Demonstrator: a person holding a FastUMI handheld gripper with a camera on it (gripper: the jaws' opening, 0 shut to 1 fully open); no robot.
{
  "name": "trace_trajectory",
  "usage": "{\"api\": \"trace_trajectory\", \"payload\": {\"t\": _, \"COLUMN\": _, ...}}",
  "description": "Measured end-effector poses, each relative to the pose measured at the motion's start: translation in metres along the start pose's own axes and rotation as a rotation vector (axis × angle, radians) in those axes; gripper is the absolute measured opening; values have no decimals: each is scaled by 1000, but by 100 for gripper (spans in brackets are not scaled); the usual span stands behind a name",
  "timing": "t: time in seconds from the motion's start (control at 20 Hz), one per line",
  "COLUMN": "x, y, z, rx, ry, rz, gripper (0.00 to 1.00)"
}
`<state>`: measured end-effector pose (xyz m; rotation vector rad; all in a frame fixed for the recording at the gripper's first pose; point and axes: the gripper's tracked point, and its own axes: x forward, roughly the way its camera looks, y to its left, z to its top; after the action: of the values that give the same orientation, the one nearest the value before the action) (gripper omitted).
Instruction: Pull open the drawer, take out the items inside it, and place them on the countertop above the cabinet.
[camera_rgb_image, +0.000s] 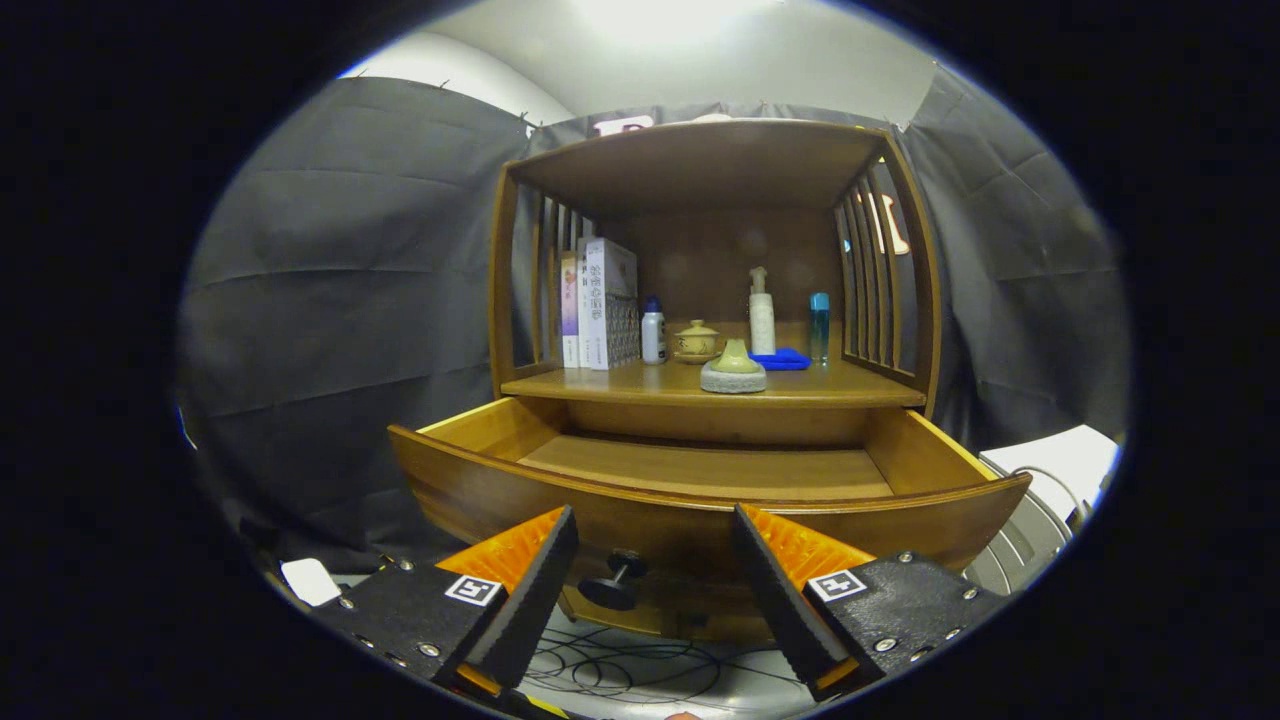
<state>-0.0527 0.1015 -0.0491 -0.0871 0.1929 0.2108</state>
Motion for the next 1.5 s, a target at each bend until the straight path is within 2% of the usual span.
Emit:
{"api": "trace_trajectory", "payload": {"t": 0.5, "x": 16, "y": 10, "z": 6, "rx": 16, "ry": -7, "rz": 4, "gripper": 89}}
{"api": "trace_trajectory", "payload": {"t": 0.85, "x": 41, "y": -8, "z": 16, "rx": 29, "ry": -5, "rz": -30, "gripper": 86}}
{"api": "trace_trajectory", "payload": {"t": 1.5, "x": 95, "y": -18, "z": 20, "rx": 6, "ry": 15, "rz": -73, "gripper": 85}}
